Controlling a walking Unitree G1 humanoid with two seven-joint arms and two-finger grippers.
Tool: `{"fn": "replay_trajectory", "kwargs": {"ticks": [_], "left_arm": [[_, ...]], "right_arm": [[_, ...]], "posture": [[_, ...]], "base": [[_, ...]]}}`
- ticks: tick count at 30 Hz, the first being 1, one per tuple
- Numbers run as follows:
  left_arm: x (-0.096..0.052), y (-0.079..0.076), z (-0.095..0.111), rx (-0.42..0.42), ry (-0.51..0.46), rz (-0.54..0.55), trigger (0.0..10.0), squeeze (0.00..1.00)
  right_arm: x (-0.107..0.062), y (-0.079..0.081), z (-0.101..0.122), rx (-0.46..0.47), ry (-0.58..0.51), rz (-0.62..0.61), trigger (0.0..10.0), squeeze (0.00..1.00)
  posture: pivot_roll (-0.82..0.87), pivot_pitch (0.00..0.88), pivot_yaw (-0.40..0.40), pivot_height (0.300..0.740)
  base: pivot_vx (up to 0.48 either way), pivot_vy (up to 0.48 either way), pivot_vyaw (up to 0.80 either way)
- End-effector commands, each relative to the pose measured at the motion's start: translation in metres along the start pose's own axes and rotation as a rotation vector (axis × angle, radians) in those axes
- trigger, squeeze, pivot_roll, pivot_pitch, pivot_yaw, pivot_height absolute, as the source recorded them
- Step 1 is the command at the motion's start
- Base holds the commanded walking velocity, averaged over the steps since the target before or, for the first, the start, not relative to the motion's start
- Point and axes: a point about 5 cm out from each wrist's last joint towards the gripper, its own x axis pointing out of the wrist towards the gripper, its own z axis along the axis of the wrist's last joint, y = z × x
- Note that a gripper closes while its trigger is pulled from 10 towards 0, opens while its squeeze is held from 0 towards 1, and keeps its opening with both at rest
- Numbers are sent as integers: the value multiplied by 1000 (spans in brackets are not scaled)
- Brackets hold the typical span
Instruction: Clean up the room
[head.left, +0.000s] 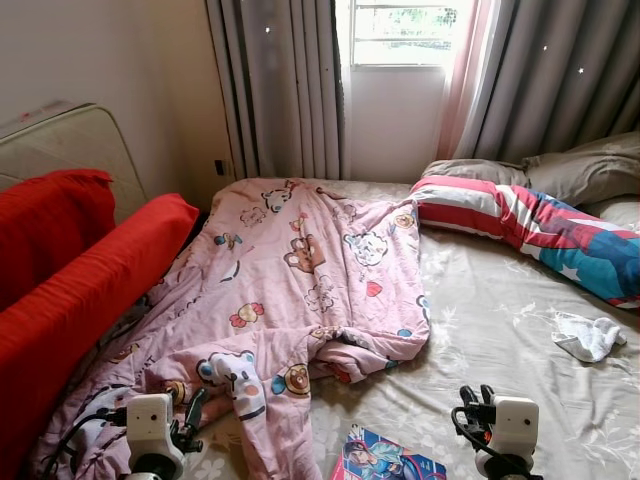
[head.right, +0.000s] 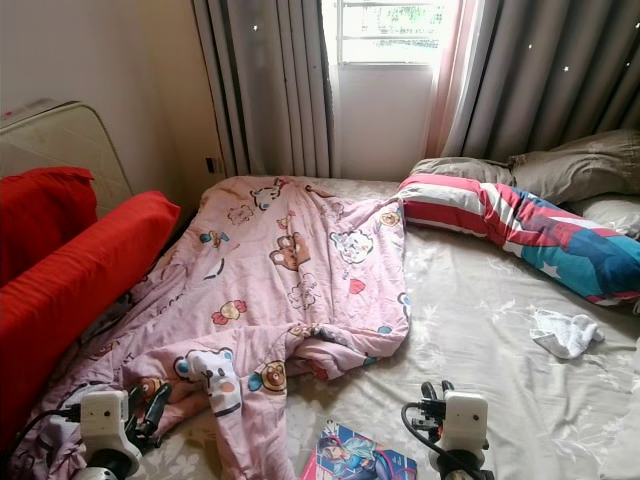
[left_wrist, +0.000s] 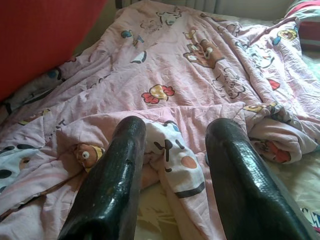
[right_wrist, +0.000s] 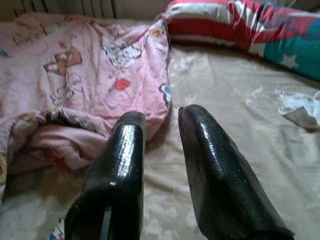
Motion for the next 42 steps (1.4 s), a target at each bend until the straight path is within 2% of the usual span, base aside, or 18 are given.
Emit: {"fn": "replay_trajectory", "kwargs": {"ticks": [1,9,27,34,42], "left_arm": [[0,0,1,3,6,-5,10000,0],[1,-2,3,0,14,-20,10000,0],[2,1,5,-6,15,-4,10000,0],[3,0,6,-5,17,-5,10000,0],[3,1,7,-4,22,-4,10000,0]], "right_arm": [[0,1,0,8,5,-1,10000,0],[1,1,2,11,18,-11,10000,0],[5,0,3,25,50,-41,10000,0],[6,-3,4,20,47,-54,10000,0],[5,-2,-12,1,177,-14,10000,0]], "posture": [[-72,0,9,740],[-71,0,9,740],[-59,0,11,651],[-57,0,14,646],[-52,15,19,646]], "base": [[0,0,0],[0,0,0],[0,0,0],[0,0,0],[0,0,0]]}}
